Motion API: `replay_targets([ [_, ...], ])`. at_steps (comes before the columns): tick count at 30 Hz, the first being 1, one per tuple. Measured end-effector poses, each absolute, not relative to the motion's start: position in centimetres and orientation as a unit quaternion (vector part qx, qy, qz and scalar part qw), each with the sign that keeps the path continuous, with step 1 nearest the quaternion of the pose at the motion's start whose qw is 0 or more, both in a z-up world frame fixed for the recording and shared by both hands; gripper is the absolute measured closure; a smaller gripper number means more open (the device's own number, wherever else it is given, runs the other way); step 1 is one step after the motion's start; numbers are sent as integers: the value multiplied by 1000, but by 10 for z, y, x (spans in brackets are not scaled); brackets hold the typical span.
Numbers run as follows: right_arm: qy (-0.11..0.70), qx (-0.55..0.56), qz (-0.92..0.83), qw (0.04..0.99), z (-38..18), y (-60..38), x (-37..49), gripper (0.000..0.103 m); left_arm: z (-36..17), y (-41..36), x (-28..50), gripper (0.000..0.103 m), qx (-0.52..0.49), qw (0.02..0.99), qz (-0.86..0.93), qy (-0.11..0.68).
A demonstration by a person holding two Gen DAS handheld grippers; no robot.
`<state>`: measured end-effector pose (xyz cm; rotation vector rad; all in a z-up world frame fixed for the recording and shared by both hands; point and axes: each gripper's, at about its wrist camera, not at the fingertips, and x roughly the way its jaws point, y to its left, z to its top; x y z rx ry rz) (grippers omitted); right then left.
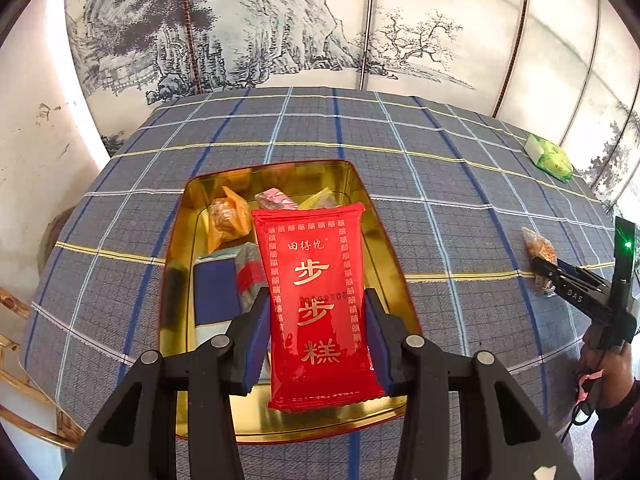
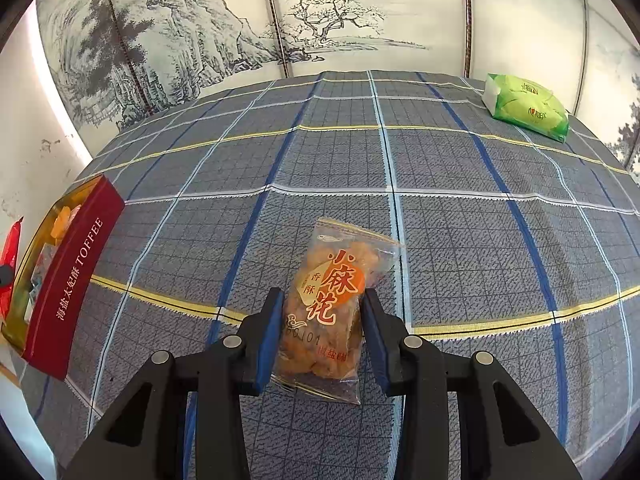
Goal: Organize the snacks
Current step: 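Carry the red packet in the left gripper over the tin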
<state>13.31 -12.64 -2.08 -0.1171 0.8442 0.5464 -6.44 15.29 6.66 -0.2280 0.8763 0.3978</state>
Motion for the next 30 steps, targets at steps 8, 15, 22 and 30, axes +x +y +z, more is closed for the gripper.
replay_targets([
  [8,404,-56,262,874,-21,-126,133,63,63,161,-69,63,-110,879,200,418],
  [15,404,-59,260,875,-21,-124,133,63,58,168,-72,63,-111,878,206,418],
  [22,404,-62,259,875,-21,-125,134,63,53,173,-73,63,-110,877,210,418],
  [30,404,-62,259,875,-21,-124,133,63,47,177,-70,63,-109,874,212,422],
])
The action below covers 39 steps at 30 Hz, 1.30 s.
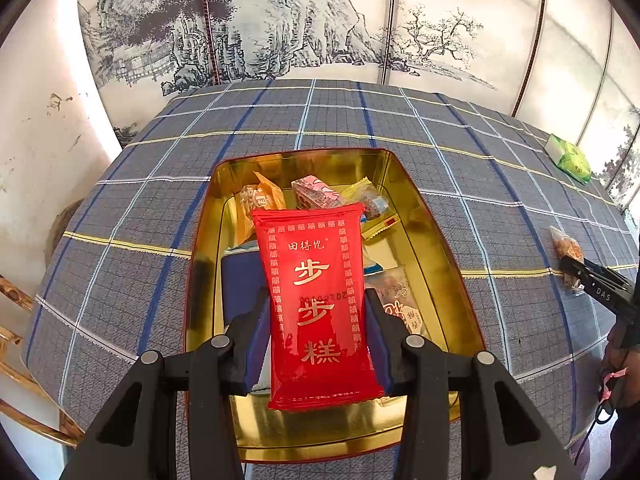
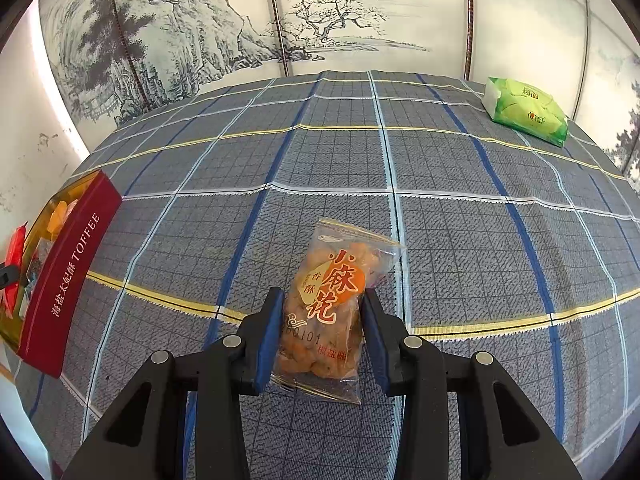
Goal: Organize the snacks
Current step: 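Carry the red packet in the left gripper over the tin, then lower the red packet into the tin and open the left gripper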
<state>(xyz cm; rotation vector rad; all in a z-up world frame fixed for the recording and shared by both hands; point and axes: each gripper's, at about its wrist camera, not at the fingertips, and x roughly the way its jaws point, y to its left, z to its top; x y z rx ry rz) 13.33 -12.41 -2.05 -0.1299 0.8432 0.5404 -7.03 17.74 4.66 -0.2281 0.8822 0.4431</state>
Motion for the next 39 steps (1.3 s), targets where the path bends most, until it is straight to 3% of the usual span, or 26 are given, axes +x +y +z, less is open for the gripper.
replay_targets([
  [39,404,-65,257,876,-20,-120,133,63,55,193,-46,65,-67,887,220,400],
])
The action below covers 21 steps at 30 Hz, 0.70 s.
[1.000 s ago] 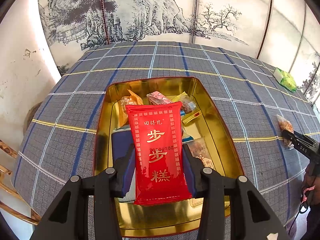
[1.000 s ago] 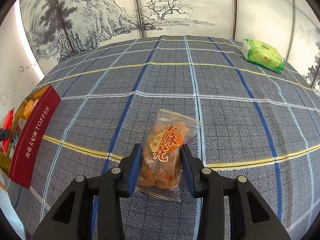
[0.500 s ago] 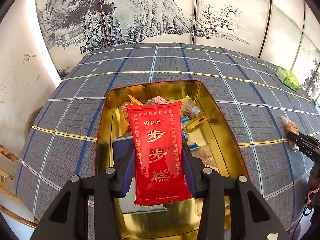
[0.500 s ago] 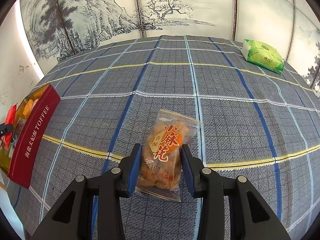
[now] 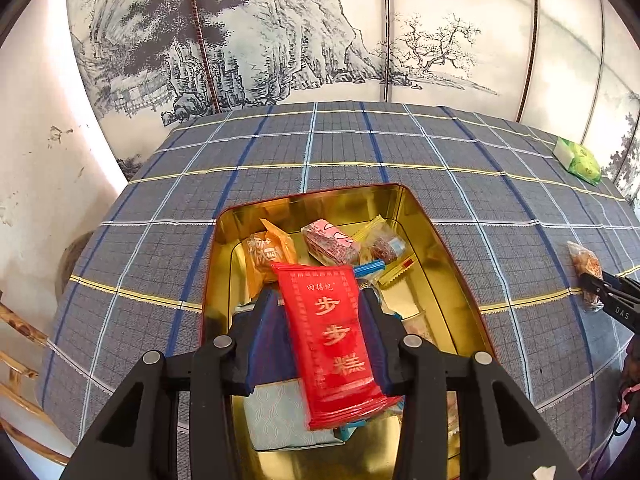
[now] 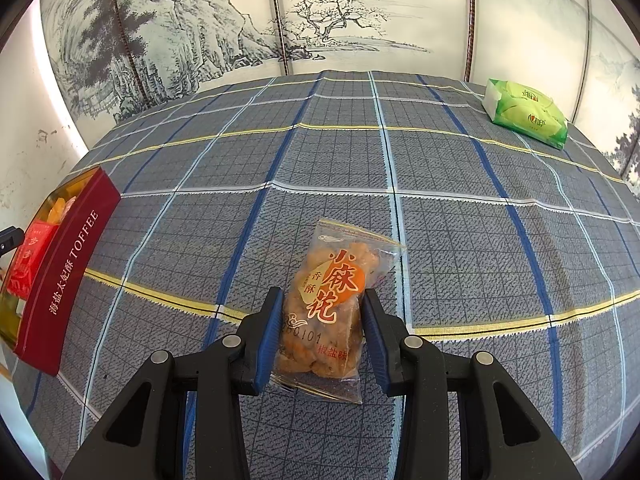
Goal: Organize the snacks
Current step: 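Lower the red packet into the tin and open the left gripper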
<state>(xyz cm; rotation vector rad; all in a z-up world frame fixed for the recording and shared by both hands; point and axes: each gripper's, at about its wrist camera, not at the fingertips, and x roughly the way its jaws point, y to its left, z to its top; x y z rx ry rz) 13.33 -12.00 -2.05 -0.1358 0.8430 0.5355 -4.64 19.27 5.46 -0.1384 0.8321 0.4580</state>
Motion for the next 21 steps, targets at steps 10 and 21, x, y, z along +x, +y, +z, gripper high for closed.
replay_targets([
  [10,402,-67,256,876,-20,-118,132,63,60,210,-67,66,-104,881,247,391],
  [21,410,-48,274,869,-19,-122,120,63,65,238,-107,66,-114,866,298,385],
])
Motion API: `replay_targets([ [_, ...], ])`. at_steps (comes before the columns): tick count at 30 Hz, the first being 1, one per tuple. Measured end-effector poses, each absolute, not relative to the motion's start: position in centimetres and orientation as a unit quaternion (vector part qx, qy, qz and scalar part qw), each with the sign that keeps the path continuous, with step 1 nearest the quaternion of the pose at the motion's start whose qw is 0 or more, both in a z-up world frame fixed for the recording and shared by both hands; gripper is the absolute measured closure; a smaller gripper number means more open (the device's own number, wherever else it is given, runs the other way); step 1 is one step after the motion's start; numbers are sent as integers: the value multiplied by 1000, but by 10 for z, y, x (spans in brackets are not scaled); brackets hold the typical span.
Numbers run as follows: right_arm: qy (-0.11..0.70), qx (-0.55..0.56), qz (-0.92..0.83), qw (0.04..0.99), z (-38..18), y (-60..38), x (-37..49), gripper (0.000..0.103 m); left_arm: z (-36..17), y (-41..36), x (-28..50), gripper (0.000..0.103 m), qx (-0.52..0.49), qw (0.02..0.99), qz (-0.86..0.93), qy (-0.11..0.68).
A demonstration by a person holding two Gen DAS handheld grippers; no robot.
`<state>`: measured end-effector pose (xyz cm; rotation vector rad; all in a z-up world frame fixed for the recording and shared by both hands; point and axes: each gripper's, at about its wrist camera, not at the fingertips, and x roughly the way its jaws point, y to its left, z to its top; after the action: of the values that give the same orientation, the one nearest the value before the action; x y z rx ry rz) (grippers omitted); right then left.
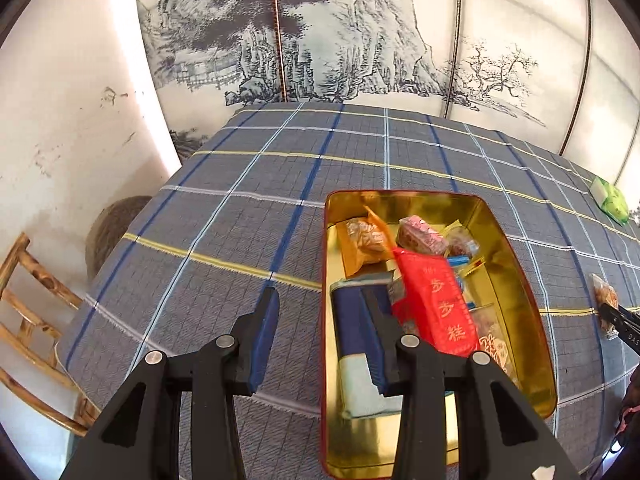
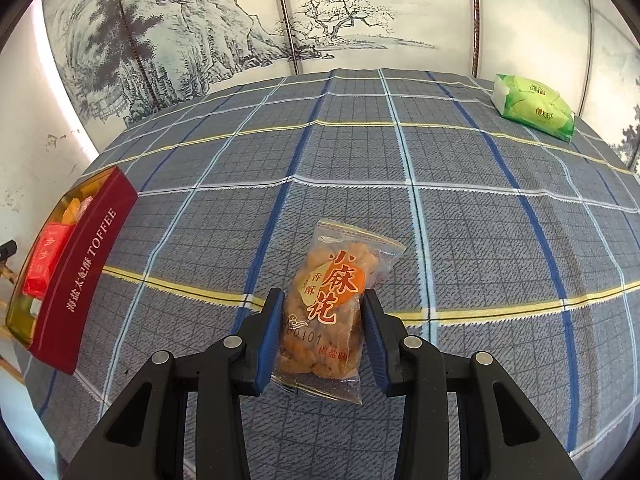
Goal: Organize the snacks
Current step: 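Lower the red packet into the tin and open the left gripper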
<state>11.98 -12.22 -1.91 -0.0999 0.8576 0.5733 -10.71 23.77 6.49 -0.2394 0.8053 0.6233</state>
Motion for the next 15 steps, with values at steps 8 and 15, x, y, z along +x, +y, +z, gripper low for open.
replay_targets([
  [8,404,-33,300,864,1,-126,96,63,61,228,-110,66,-121,868,283,389],
  [15,379,-28,360,852,40,-90,70,63,64,223,-112,66,-122,872,277,386],
])
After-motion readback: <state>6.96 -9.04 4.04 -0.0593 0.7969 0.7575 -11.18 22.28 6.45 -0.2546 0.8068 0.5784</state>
